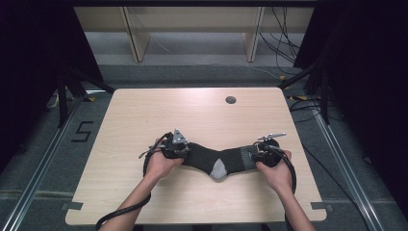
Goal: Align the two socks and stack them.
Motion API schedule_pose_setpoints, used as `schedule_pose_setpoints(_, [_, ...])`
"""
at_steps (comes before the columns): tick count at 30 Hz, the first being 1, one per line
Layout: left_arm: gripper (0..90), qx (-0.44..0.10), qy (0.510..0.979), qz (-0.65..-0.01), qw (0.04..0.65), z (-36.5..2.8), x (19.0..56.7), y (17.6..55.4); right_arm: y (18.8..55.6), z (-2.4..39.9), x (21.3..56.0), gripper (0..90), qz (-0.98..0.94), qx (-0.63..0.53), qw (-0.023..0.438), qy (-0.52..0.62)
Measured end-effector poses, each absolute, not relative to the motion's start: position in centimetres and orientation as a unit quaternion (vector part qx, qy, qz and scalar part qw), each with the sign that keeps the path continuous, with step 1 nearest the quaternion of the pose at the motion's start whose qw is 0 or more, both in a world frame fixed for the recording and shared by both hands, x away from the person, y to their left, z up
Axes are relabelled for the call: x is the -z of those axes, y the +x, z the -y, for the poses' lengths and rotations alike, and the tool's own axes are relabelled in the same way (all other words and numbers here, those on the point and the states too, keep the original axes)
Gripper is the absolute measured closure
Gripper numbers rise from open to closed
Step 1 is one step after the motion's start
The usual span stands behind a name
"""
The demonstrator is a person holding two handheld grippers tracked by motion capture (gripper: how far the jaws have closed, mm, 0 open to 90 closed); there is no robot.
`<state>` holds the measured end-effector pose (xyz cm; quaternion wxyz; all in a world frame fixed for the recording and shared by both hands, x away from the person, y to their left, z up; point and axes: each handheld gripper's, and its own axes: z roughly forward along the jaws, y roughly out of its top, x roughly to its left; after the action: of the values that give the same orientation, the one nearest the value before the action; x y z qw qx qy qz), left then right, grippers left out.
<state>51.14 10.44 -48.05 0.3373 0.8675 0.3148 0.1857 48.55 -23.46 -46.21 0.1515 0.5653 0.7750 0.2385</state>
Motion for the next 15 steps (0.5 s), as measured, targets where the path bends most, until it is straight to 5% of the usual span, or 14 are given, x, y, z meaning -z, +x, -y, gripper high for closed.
schedule_pose_setpoints(8, [68.9,-0.185,0.864,-0.325,0.337,-10.5,48.4,51.2,48.5,23.8,46.4,64.7,-0.773,-0.242,0.155,0.566])
schedule_pose_setpoints(15, [45.1,-0.206,0.830,-0.371,0.362,-11.1,47.2,51.1,48.0,24.0,45.2,52.3,-0.744,-0.259,0.165,0.594])
